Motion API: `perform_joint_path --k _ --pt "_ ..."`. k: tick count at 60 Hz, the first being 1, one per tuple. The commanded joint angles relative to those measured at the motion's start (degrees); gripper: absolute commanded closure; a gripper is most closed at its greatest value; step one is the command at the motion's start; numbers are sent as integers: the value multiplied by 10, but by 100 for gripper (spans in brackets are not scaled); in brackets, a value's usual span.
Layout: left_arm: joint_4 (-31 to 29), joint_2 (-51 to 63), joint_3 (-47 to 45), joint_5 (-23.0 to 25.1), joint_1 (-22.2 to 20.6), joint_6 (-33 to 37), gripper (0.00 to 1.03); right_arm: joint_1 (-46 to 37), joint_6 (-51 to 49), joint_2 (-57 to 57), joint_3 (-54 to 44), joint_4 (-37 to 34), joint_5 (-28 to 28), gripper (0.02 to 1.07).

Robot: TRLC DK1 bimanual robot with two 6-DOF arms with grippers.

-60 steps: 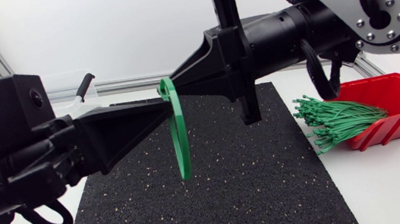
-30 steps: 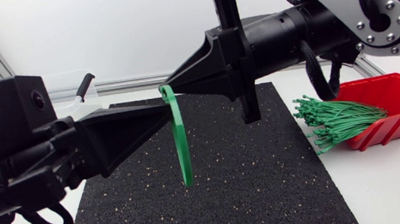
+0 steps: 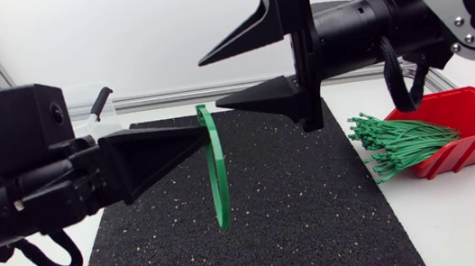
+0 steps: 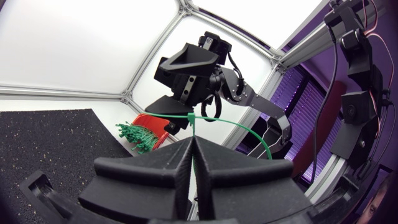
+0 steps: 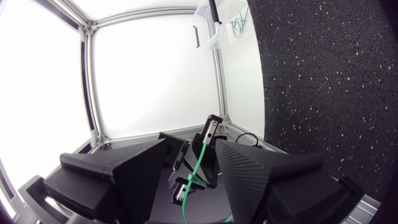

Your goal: Take a green cable tie from the red box, thread the tail through the head to close it, then place it in the transparent bin on the left.

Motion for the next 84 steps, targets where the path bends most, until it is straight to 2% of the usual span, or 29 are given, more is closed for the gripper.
perform_joint_path --k 1,9,15,26,36,48,51,55,68,74,79,84 --pt "-16 5 29 -8 5 2 100 -13 -27 28 -16 -10 7 18" --pt "-57 9 41 -30 6 23 100 -19 -141 60 7 -116 70 16" --pt "-95 15 52 -60 6 46 100 -19 -202 65 15 -157 124 9" --pt "-179 27 81 -138 12 116 100 -29 -296 55 24 -220 219 8" --pt "-262 33 112 -158 86 179 100 -40 -390 35 33 -274 323 7" --pt "-331 46 132 -165 222 276 100 -42 -516 12 30 -320 490 7" --pt "-331 50 134 -165 266 298 100 -42 -547 6 25 -320 536 7" --pt "-327 60 137 -172 311 332 100 -52 -582 0 20 -328 559 7" --pt "-229 148 176 -207 443 383 100 -72 -636 -49 -15 -317 625 7" --pt "-149 206 198 -247 469 404 100 -74 -646 -74 -36 -299 644 7" --pt "-125 246 228 -261 485 405 100 -76 -648 -93 -46 -299 644 7" --pt "-50 286 235 -307 487 433 100 -74 -651 -111 -56 -299 654 7"
